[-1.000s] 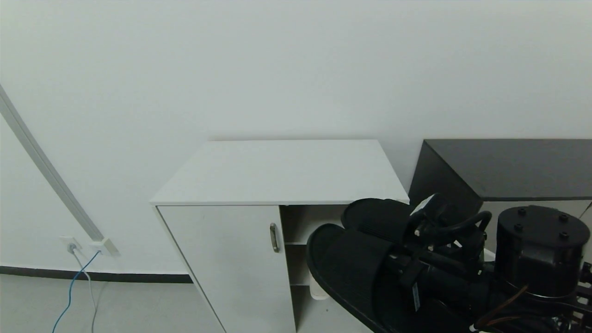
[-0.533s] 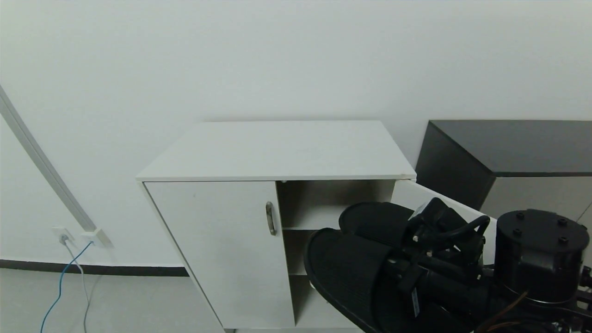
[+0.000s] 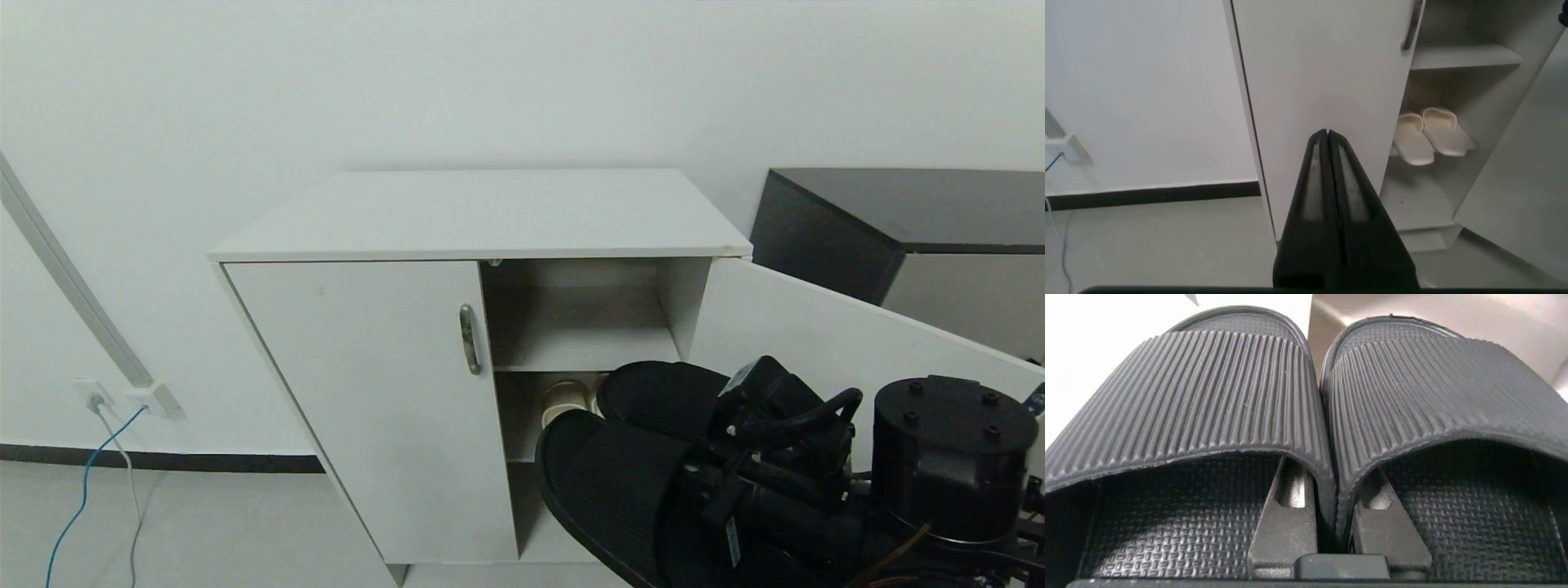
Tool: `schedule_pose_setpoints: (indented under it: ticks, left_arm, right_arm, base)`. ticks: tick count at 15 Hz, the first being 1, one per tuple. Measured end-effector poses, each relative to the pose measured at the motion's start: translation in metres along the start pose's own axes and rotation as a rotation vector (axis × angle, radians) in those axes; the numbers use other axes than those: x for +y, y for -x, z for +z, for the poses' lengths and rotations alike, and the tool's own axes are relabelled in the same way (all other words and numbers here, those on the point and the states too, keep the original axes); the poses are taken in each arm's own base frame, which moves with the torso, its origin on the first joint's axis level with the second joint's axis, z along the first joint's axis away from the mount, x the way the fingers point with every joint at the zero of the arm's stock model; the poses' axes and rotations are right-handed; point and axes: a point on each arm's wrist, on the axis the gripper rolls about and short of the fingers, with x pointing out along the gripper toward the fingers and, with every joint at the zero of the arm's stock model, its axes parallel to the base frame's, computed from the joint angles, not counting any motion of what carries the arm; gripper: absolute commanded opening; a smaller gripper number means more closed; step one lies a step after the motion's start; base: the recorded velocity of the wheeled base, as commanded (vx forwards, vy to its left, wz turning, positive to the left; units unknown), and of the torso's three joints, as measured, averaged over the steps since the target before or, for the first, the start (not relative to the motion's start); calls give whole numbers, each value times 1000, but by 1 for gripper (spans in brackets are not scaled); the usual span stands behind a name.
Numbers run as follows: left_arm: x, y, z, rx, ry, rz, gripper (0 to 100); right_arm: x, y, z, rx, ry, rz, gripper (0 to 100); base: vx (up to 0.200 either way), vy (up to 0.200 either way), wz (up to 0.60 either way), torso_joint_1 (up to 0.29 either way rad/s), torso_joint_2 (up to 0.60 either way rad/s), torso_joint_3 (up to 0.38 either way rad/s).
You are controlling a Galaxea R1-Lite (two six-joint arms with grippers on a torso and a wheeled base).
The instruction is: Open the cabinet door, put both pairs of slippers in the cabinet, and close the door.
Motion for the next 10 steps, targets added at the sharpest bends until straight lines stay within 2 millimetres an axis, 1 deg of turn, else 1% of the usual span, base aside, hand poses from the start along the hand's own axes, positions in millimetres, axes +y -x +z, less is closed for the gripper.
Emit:
schedule_pose_setpoints:
  ticks: [5,10]
  left_arm:
    - [0,0,0,0,0,0,0]
    - [0,0,0,0,0,-1,0]
  right_arm:
    - [3,-1,-3,12,4,8,0]
    - [3,-3,-5,21,5,11,0]
  base:
    - [0,0,0,-114,462,345]
    - [0,0,0,-49,442,387]
